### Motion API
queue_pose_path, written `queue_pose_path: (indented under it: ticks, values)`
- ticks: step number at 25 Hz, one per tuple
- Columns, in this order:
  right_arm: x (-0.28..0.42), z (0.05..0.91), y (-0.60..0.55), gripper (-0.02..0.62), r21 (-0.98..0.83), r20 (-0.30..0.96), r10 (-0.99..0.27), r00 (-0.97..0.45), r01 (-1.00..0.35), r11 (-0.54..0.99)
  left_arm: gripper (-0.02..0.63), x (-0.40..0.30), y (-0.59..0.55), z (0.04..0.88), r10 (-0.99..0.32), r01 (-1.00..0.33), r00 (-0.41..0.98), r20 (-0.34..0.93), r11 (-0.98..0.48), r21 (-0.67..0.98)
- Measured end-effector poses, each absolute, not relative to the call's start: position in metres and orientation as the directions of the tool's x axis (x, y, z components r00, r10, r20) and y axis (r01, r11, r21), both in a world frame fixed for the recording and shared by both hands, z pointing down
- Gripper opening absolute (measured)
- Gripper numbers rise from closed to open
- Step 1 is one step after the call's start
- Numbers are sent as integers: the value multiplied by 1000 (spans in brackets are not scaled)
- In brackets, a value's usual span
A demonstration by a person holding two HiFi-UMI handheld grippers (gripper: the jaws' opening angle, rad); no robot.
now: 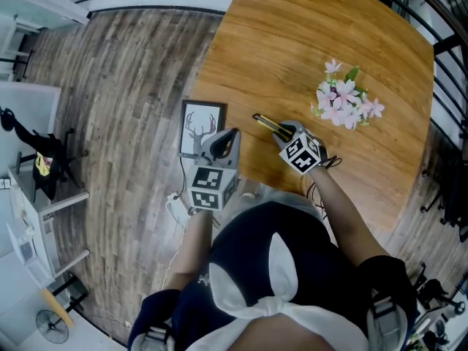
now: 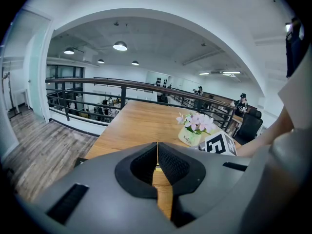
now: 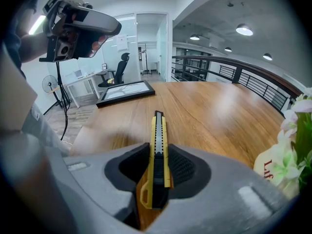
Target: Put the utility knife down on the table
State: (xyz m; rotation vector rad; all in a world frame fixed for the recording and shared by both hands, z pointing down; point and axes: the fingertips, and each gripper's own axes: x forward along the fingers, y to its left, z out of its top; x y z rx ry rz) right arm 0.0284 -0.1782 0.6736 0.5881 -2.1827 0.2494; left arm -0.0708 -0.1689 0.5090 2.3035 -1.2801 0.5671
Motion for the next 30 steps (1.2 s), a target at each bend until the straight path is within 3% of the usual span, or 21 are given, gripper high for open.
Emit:
queue_pose_path:
  ticks: [13,20,26,30]
  values:
    - [30,678,-179,130,4,811,-305,-498,-518,855,23,-72,-165,508,-685,-862,493,537,-469,193]
    - [28,669,-179,183,33,810,-338,-479,-538,842,23,-74,-163,504,-689,-861,497,528,-468,199]
    - [27,640,-182,181,56,761,-422,-493,-597,800,23,-75,-162,501,-689,-856,509,516,-471,215]
    - [27,617,-180,144,29,716,-470,-516,-651,759,22,-77,-159,499,-684,-855,509,522,-471,218]
